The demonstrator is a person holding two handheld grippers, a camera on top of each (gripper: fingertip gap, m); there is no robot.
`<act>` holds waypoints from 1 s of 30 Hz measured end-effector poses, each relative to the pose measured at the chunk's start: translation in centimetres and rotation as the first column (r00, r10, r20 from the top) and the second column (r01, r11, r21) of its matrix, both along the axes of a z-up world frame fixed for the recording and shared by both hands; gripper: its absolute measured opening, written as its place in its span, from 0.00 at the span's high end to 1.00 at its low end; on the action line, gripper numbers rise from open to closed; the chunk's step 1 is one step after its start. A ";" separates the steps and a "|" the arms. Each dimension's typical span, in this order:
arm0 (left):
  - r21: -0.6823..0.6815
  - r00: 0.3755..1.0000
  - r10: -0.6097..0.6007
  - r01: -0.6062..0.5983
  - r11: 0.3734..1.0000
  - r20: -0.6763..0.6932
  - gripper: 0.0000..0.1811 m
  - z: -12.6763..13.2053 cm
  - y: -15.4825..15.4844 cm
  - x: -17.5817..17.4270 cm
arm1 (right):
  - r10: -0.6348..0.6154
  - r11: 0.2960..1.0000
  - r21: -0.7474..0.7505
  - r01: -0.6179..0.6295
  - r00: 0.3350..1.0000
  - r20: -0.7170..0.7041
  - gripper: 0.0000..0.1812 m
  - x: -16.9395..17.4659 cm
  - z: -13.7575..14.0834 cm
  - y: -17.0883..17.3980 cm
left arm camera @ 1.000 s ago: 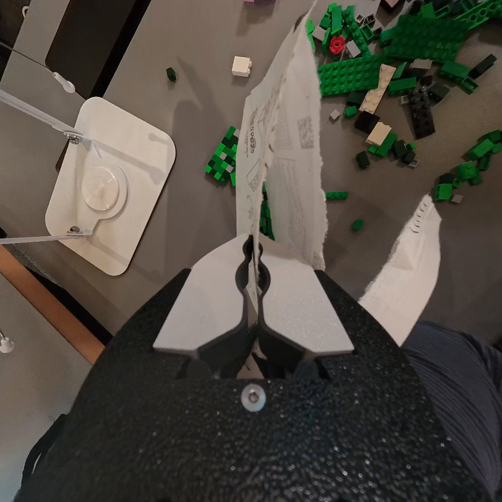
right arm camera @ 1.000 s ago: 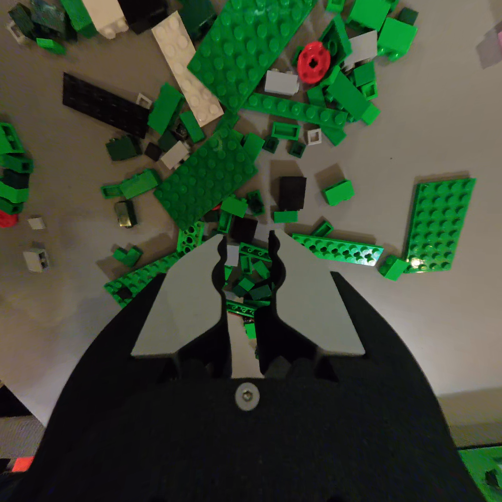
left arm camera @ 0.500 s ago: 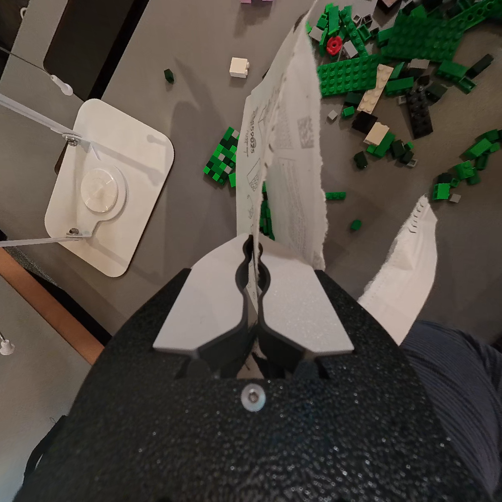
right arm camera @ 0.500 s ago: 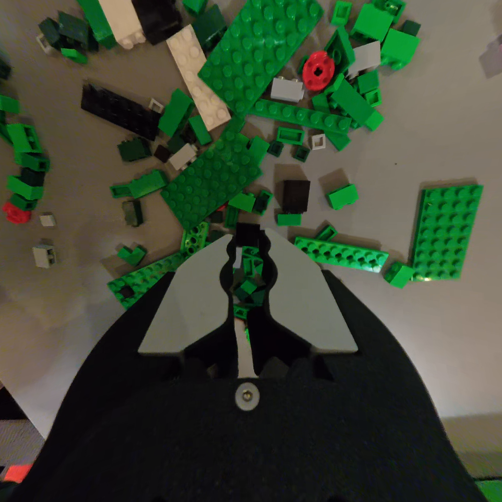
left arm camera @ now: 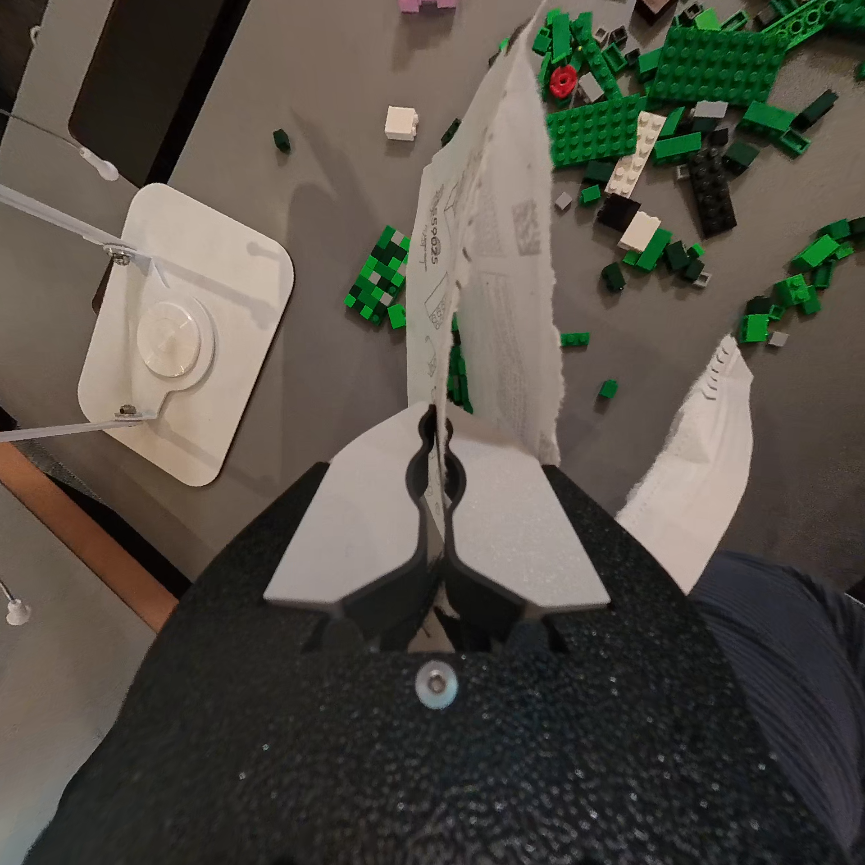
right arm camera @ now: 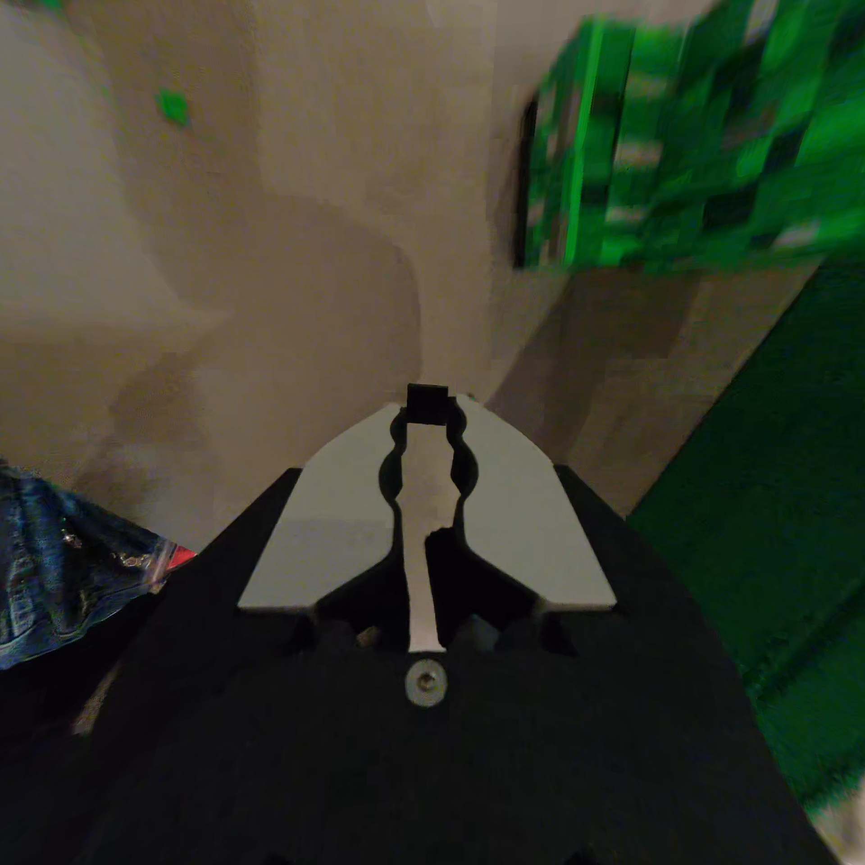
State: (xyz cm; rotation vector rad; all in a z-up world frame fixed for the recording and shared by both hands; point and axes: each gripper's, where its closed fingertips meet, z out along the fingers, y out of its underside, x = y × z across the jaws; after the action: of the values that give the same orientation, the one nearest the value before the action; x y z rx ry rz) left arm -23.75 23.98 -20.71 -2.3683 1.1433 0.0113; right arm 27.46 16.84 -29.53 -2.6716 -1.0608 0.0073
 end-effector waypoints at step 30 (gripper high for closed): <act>-0.016 0.997 -0.029 0.028 0.999 -0.076 1.00 -0.3 -0.1 1.4 | 0.326 0.917 0.303 -0.261 0.926 -0.189 0.81 -12.6 4.6 5.8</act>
State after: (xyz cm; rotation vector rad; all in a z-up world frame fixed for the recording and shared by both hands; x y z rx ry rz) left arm -22.33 23.84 -20.98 -2.3824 1.2169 0.0848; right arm 14.86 22.65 -24.90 -2.1812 -1.2724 0.2168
